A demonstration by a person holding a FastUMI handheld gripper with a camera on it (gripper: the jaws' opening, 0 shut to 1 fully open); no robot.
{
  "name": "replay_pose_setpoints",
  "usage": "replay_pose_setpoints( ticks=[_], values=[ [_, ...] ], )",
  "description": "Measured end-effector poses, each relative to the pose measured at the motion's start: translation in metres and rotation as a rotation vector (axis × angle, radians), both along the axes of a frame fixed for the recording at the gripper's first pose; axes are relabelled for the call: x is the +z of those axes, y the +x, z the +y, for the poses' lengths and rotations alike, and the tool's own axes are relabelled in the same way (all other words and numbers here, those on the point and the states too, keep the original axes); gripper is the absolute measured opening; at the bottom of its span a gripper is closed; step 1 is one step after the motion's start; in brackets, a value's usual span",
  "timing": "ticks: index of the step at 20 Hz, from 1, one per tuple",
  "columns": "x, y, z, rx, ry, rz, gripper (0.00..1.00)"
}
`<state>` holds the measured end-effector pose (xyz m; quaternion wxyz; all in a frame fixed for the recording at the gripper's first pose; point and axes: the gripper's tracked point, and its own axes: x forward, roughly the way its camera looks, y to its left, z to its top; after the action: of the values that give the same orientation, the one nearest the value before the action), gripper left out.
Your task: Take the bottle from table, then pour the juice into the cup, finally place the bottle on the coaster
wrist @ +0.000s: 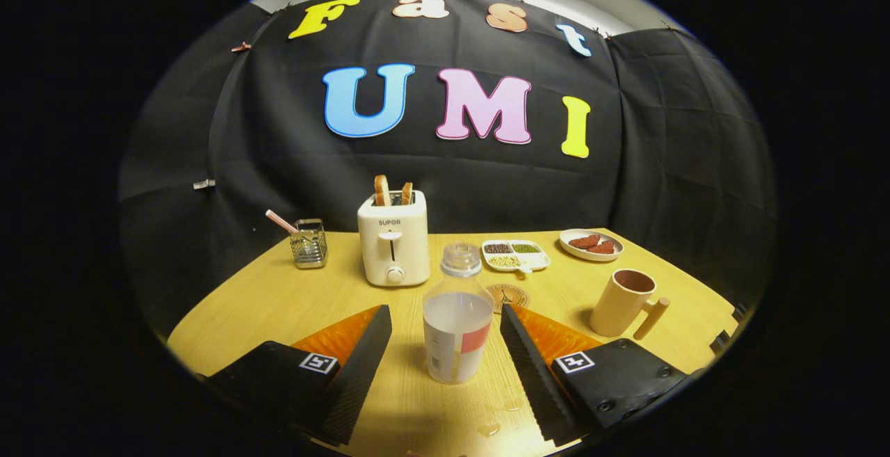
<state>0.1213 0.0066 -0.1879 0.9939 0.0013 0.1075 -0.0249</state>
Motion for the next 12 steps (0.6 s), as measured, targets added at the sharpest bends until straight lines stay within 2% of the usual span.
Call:
replay_pose_setpoints(
  ticks=[6, 12],
  values=[
    [-0.033, 0.022, -0.003, 0.01, -0.022, 0.029, 0.97],
    [-0.043, 0.046, -0.005, 0.014, -0.058, 0.037, 0.97]
  ],
)
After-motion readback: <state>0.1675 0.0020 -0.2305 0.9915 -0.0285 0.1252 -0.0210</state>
